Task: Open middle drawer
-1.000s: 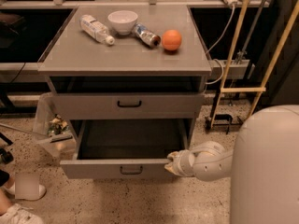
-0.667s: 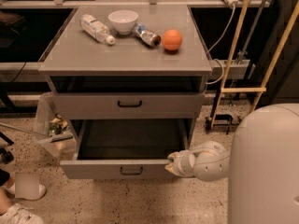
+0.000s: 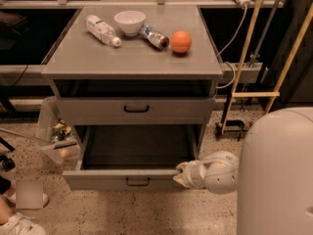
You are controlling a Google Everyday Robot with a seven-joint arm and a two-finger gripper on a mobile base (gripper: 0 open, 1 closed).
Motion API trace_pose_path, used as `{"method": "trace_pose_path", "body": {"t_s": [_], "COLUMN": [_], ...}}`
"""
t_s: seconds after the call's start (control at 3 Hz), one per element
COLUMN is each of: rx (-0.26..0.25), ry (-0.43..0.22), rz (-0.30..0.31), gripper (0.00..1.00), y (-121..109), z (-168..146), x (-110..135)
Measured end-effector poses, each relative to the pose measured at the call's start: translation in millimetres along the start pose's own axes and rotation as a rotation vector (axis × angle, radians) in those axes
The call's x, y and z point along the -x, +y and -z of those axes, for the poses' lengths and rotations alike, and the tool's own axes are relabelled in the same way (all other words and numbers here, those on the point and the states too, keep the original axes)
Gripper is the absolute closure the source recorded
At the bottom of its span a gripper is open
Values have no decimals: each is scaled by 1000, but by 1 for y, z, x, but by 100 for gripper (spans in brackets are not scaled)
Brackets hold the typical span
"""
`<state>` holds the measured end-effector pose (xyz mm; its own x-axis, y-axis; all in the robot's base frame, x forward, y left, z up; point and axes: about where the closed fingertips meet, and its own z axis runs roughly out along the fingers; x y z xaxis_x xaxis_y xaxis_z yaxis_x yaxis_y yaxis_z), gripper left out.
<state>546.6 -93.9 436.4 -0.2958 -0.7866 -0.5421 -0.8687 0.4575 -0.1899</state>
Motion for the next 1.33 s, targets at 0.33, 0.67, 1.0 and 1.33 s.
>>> {"method": "trace_pose_path", "body": {"t_s": [0.33,0.67,1.0,1.33], "rx": [35,35,35,23], "ry": [-28,-28,-28,-33], "rz": [-30,-30,-30,-53], "gripper": [100,100,100,100], "y": [26,25,25,26], "z": [3,9,9,15], "x": [-8,-4,-4,-12]}}
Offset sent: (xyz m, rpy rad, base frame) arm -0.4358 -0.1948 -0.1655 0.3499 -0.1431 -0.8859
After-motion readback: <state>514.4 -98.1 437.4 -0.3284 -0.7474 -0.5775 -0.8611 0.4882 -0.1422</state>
